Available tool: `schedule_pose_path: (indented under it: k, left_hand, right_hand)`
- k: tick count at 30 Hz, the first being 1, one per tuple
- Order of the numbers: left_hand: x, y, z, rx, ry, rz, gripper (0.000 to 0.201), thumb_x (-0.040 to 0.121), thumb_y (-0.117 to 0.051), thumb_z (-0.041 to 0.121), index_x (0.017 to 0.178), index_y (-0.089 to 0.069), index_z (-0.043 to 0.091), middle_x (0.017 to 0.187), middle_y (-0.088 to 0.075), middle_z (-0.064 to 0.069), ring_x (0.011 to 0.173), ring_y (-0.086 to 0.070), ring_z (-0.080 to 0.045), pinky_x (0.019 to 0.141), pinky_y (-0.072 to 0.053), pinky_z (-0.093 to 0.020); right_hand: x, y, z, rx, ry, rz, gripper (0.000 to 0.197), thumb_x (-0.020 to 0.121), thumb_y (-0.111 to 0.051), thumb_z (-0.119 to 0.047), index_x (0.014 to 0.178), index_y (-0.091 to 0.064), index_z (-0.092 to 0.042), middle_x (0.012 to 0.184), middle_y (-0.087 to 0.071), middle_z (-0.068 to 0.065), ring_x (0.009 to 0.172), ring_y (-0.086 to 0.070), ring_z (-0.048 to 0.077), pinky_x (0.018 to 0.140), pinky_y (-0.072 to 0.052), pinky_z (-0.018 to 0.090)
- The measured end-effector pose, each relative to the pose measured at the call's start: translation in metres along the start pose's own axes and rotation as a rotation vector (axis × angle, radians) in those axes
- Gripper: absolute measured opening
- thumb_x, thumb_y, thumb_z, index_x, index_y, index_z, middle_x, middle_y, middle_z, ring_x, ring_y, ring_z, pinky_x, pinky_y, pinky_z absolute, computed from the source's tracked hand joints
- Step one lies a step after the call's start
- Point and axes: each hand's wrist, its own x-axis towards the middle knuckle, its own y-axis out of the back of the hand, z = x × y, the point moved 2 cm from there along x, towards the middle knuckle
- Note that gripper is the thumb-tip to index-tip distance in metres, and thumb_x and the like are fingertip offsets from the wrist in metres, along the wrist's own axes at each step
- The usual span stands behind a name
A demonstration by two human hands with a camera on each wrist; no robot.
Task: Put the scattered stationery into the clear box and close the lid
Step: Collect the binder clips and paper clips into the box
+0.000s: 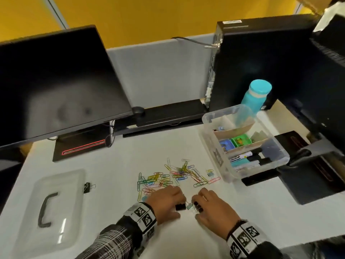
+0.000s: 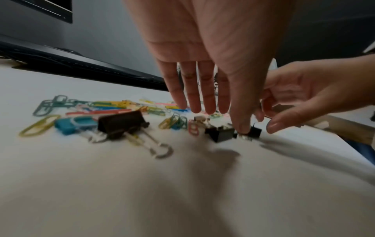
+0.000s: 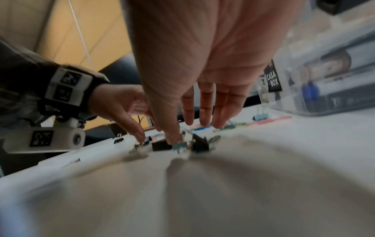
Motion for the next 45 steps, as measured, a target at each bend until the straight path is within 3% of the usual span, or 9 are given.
schedule_pose_path:
  k: [4, 7, 10, 14, 22, 32, 38, 42, 45]
  left_hand:
    - [-0.008, -0.017, -0.008, 0.033, -0.03, 0.009, 0.046, 0.084, -0.059, 0.017, 0.129, -0.051, 0.021, 0.13, -0.052, -0.005, 0.111, -0.052, -0.028, 0.086, -0.047, -0.039]
    - [-0.008, -0.027, -0.013, 0.062, -0.071, 0.029, 0.035, 0.083, -0.059, 0.016, 0.117, -0.057, 0.022, 0.101, -0.061, -0.007, 0.087, -0.06, -0.029, 0.061, -0.055, -0.037]
    - [-0.006, -0.035, -0.017, 0.145, -0.121, 0.045, 0.022, 0.083, -0.059, 0.022, 0.105, -0.06, 0.022, 0.08, -0.055, -0.003, 0.071, -0.058, -0.025, 0.046, -0.047, -0.028]
    - [-0.009, -0.023, -0.017, 0.059, -0.091, 0.127, 0.033, 0.089, -0.041, 0.032, 0.115, -0.057, 0.02, 0.101, -0.054, -0.005, 0.09, -0.054, -0.024, 0.064, -0.047, -0.032]
    - [-0.036, 0.008, -0.055, -0.507, 0.191, 0.522, 0.042, 0.077, -0.057, 0.05, 0.111, -0.057, 0.026, 0.112, -0.049, 0.01, 0.103, -0.05, -0.005, 0.091, -0.042, -0.018]
    - [-0.052, 0.011, -0.082, -1.118, 0.383, 0.588, 0.026, 0.082, -0.068, 0.005, 0.099, -0.056, 0.021, 0.101, -0.067, -0.002, 0.094, -0.065, -0.012, 0.077, -0.051, -0.012]
    - [-0.052, 0.012, -0.09, -1.404, 0.486, 0.703, 0.026, 0.081, -0.063, -0.008, 0.087, -0.046, 0.011, 0.1, -0.068, -0.017, 0.093, -0.065, -0.028, 0.07, -0.056, -0.025]
    - [-0.056, 0.022, -0.101, -1.494, 0.53, 0.743, 0.021, 0.091, -0.051, -0.004, 0.106, -0.046, 0.009, 0.098, -0.065, -0.015, 0.076, -0.069, -0.024, 0.067, -0.058, -0.026]
    - [-0.061, 0.026, -0.113, -1.463, 0.603, 0.771, 0.019, 0.095, -0.041, 0.0, 0.109, -0.052, 0.007, 0.087, -0.058, -0.008, 0.07, -0.063, -0.021, 0.066, -0.056, -0.025]
  right_hand:
    - [0.004, -0.019, -0.005, -0.019, -0.041, 0.0, 0.03, 0.088, -0.052, -0.022, 0.117, -0.051, -0.018, 0.119, -0.043, 0.001, 0.101, -0.05, 0.023, 0.065, -0.039, 0.027]
    - [0.006, -0.034, -0.003, 0.001, -0.036, 0.066, 0.013, 0.082, -0.057, -0.014, 0.096, -0.059, -0.014, 0.102, -0.053, 0.005, 0.084, -0.057, 0.024, 0.054, -0.042, 0.028]
    - [0.005, -0.03, -0.001, 0.167, -0.097, 0.128, 0.016, 0.083, -0.052, -0.01, 0.098, -0.058, -0.013, 0.101, -0.051, 0.001, 0.086, -0.053, 0.018, 0.068, -0.044, 0.022]
    - [-0.003, -0.013, 0.007, 0.541, -0.268, 0.249, 0.035, 0.086, -0.059, -0.007, 0.115, -0.051, -0.024, 0.107, -0.053, -0.011, 0.094, -0.055, 0.006, 0.079, -0.039, 0.005]
    - [-0.002, 0.001, 0.014, 1.385, -0.655, 0.37, 0.022, 0.093, -0.037, 0.006, 0.097, -0.054, -0.007, 0.079, -0.056, 0.012, 0.064, -0.052, 0.021, 0.054, -0.045, 0.028]
    - [0.014, -0.02, -0.015, 0.306, -0.345, 0.01, 0.033, 0.079, -0.066, -0.045, 0.099, -0.049, -0.025, 0.076, -0.047, -0.013, 0.069, -0.048, 0.009, 0.061, -0.038, 0.022]
    - [0.024, -0.021, -0.03, 0.084, -0.348, 0.014, 0.022, 0.089, -0.052, -0.035, 0.103, -0.049, -0.018, 0.097, -0.048, -0.004, 0.078, -0.047, 0.013, 0.066, -0.039, 0.025]
    - [0.025, -0.024, -0.019, 0.464, -0.375, 0.078, 0.016, 0.082, -0.065, -0.026, 0.083, -0.049, -0.02, 0.079, -0.051, -0.004, 0.067, -0.05, 0.011, 0.064, -0.041, 0.022]
    - [0.024, -0.015, -0.012, 1.174, -0.493, 0.129, 0.008, 0.079, -0.062, -0.012, 0.077, -0.054, -0.012, 0.073, -0.054, 0.005, 0.057, -0.047, 0.014, 0.054, -0.038, 0.026]
